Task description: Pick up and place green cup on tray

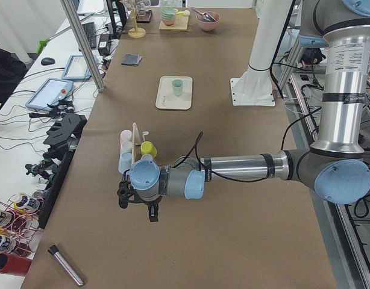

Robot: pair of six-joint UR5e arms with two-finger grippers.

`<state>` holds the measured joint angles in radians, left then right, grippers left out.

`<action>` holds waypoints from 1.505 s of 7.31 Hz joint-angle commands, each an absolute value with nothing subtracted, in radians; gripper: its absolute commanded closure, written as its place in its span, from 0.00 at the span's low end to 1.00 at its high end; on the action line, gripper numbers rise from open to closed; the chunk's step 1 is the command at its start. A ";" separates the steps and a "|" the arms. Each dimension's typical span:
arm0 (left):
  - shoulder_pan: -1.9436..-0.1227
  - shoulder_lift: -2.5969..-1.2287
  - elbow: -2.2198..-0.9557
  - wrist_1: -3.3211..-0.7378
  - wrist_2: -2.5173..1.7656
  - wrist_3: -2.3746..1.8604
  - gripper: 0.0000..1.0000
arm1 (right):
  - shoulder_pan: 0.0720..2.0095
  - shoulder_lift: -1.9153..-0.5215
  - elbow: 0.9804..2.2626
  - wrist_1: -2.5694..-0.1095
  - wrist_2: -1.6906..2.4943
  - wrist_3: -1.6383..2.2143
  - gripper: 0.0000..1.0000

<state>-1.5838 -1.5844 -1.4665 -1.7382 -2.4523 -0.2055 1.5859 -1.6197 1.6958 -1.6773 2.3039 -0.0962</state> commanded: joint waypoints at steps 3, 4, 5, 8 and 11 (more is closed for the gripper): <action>-1.569 -1.603 -1.460 -1.730 -2.439 -0.198 0.02 | 1.588 -1.628 1.690 -1.677 2.312 -0.094 0.00; -1.551 -1.608 -1.462 -1.732 -2.439 -0.198 0.02 | 1.588 -1.628 1.690 -1.678 2.312 -0.094 0.00; -1.548 -1.611 -1.457 -1.732 -2.441 -0.198 0.02 | 1.586 -1.628 1.690 -1.677 2.312 -0.094 0.00; -1.545 -1.603 -1.465 -1.730 -2.438 -0.193 0.02 | 1.588 -1.628 1.690 -1.678 2.312 -0.094 0.00; -1.536 -1.597 -1.485 -1.724 -2.370 -0.109 0.02 | 1.588 -1.628 1.690 -1.678 2.313 -0.094 0.00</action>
